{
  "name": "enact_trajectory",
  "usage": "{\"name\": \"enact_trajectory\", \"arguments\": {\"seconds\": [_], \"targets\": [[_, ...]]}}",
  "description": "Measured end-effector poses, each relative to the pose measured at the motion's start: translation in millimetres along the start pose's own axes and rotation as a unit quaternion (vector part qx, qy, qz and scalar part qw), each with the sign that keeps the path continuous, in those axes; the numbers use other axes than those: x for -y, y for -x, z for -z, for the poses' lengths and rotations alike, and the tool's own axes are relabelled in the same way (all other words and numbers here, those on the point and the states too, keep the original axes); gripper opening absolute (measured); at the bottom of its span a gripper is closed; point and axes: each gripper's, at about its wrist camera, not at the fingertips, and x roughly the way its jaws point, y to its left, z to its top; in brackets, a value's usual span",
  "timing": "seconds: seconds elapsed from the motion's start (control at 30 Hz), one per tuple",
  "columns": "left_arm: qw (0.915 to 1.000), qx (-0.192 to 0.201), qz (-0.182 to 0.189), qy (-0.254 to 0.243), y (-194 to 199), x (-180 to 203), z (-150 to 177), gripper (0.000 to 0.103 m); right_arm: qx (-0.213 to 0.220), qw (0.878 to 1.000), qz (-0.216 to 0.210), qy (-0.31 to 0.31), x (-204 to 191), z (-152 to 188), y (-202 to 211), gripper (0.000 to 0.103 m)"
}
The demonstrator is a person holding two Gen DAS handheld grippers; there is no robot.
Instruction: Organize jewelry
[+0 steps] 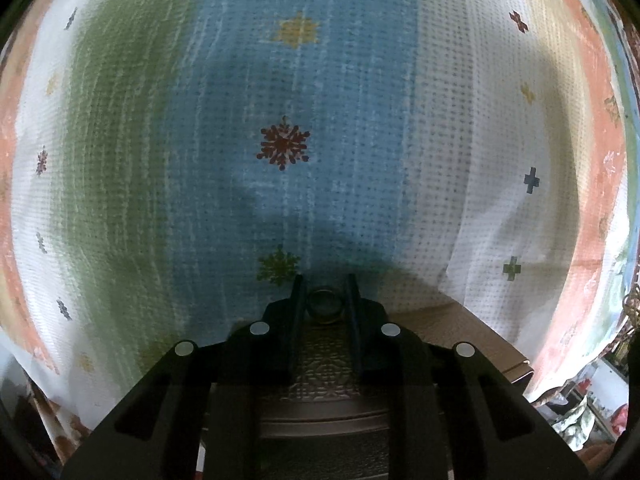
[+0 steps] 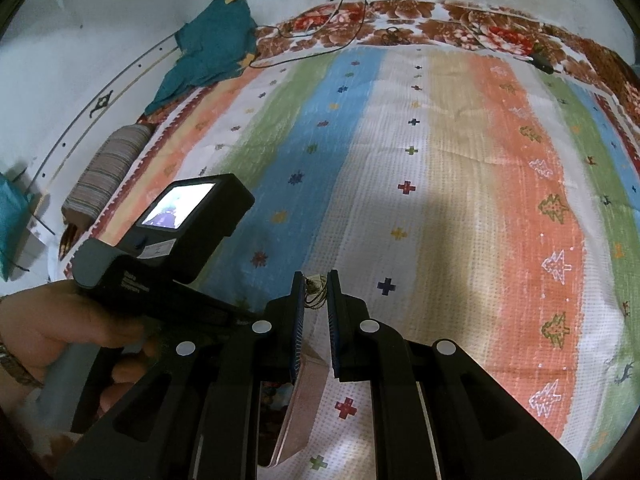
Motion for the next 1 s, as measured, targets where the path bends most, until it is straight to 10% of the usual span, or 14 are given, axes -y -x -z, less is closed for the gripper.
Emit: {"name": "enact_trajectory", "arguments": {"seconds": [0.6,1.0], "targets": [[0.9991,0.029,0.031,-0.007,40.6,-30.9,3.1,0.018,-0.013,1.0,0.006,0.002,1.6,1.0,-12.0,0.012],[0.9922,0.118,0.036,-0.022,71.5,-60.9,42.2,0.018,-0.01,1.0,0.013,0.023,-13.3,2.4,-9.9,0.012]]}}
